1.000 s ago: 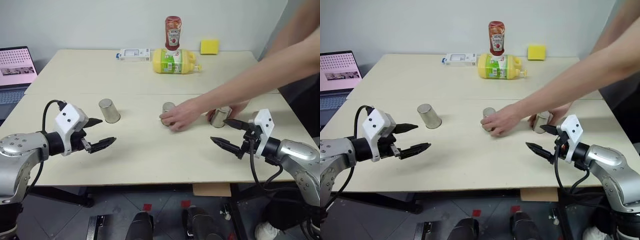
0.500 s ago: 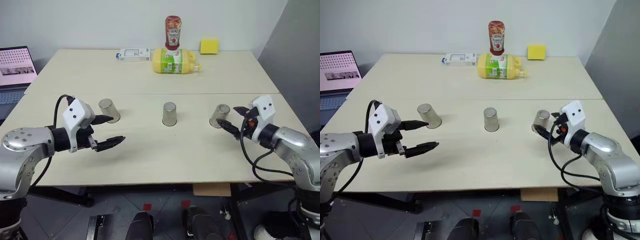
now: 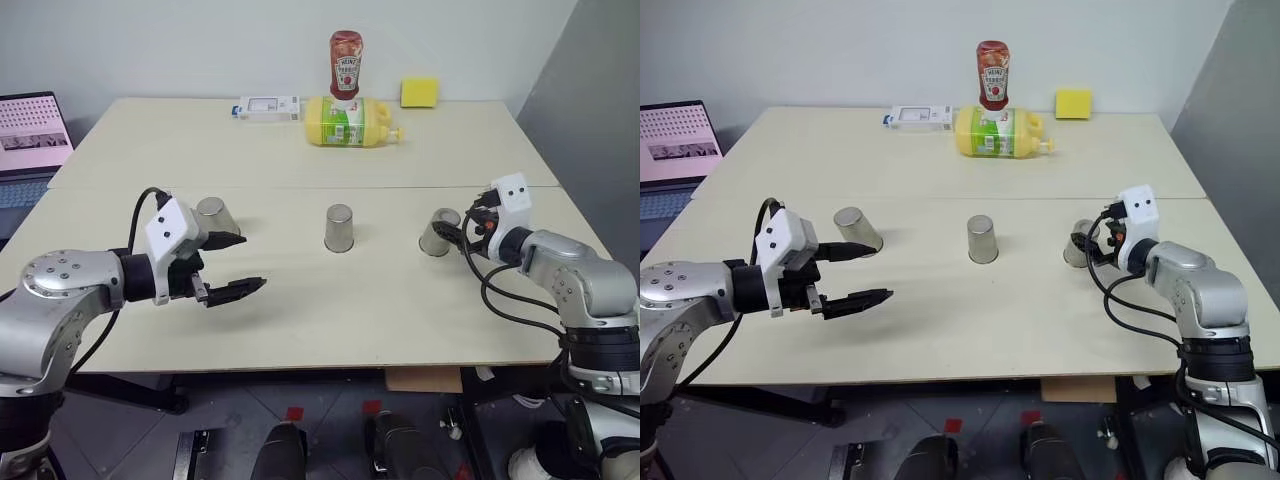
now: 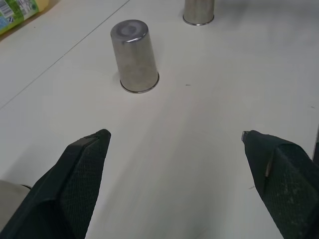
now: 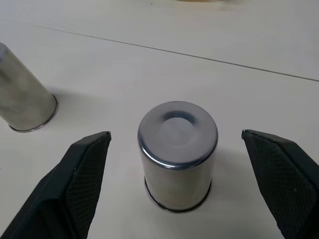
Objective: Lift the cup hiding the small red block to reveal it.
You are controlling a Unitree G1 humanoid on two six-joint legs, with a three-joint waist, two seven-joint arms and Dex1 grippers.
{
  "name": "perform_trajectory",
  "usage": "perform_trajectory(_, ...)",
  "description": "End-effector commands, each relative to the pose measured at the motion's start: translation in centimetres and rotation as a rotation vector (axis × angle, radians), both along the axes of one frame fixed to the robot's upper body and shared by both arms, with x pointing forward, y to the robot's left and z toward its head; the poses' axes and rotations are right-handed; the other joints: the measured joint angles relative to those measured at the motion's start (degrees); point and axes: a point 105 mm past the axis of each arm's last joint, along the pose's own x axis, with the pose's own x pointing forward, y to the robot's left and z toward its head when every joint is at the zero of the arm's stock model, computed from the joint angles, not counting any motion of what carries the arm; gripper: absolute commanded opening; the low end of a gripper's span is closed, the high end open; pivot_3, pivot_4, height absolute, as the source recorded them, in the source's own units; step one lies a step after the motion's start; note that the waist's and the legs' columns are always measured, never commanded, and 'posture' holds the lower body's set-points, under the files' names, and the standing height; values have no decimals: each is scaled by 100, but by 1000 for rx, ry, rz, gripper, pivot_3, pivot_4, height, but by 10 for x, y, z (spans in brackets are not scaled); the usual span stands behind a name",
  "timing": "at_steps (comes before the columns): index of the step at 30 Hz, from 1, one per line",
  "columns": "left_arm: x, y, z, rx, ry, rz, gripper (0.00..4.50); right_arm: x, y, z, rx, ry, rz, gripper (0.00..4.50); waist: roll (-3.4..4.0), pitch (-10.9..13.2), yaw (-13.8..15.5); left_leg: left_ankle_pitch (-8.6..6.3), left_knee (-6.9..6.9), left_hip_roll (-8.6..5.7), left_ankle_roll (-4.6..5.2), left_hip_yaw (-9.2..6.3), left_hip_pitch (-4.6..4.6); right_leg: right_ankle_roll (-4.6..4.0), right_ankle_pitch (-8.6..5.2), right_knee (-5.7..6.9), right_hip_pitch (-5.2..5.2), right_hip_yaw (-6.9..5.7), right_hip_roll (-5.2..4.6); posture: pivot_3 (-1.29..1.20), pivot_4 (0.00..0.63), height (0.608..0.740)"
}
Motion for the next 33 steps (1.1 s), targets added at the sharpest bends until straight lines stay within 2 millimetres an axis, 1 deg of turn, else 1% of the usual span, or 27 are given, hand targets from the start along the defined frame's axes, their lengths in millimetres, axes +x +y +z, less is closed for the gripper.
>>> perform_trajectory(1,-1,-3,6,0,-38,-7,4500,13,0,11,-6,-69,-28,4465,0,0,-2,0,0,0,0,0,0,0,0,0,0,0,0,0,150,740)
perform_trajectory(6,1,-3,6,-2,-40,-1,4500,23,6,5,7,-63,-21,4465,0,0,-8,0,0,0,0,1,0,0,1,1,0,1,1,0,150,740)
perform_trajectory(9,1,-3,6,-3,-41,1,4500,29,6,2,20,-53,-31,4465,0,0,-10,0,0,0,0,0,0,0,1,1,0,0,0,0,150,740)
perform_trajectory(12,1,-4,6,-4,-43,2,4500,33,3,-1,4,-45,-47,3963,1,0,-19,0,0,0,0,0,-1,-1,1,1,-1,0,0,0,150,740)
perform_trajectory(15,1,-4,5,-6,-44,2,4500,34,3,0,1,-55,-49,3117,0,0,-21,0,0,0,0,0,-1,-1,1,1,0,0,0,0,150,740)
perform_trajectory(17,1,-5,5,-10,-45,3,4500,34,5,3,8,-65,-43,2683,0,0,-20,0,0,0,0,-1,-2,-1,1,1,0,0,0,0,150,740)
perform_trajectory(21,1,-6,4,-14,-45,0,4500,30,9,12,24,-89,-27,2640,1,0,-25,0,0,0,0,-1,-1,-1,1,1,0,0,0,0,150,740)
perform_trajectory(23,0,-7,4,-16,-43,-4,4500,26,10,27,51,-127,-27,2640,2,1,-29,0,0,0,0,-1,-1,-1,1,2,-1,0,0,0,150,740)
perform_trajectory(25,0,-8,4,-17,-42,-10,4500,22,5,45,68,-175,-48,2640,4,2,-28,0,0,0,0,-2,-3,-1,1,2,-2,0,0,0,150,740)
perform_trajectory(27,0,-11,6,-24,-44,-24,4500,16,-11,60,62,-207,-102,2640,4,2,-26,0,0,0,0,-3,-7,0,1,1,-4,-1,0,0,150,740)
perform_trajectory(28,0,-13,7,-28,-46,-30,4500,13,-17,63,57,-211,-124,2640,4,2,-9,0,-1,0,0,-3,-8,-1,1,0,-4,-1,0,0,150,740)
perform_trajectory(30,0,-18,7,-37,-43,-58,4500,8,-32,63,7,-197,-170,2640,4,2,17,0,0,-2,0,-4,-11,0,1,-2,-4,-3,-1,0,150,740)
perform_trajectory(32,0,-25,8,-44,-45,-87,4500,5,-48,53,-18,-146,-235,2640,3,2,24,0,1,-4,0,-5,-13,0,0,-3,-4,-4,-3,0,150,740)
perform_trajectory(33,1,-28,9,-47,-46,-94,4500,5,-53,49,-24,-128,-257,2640,3,2,26,0,1,-4,0,-4,-12,0,0,-4,-2,-4,-2,0,150,740)
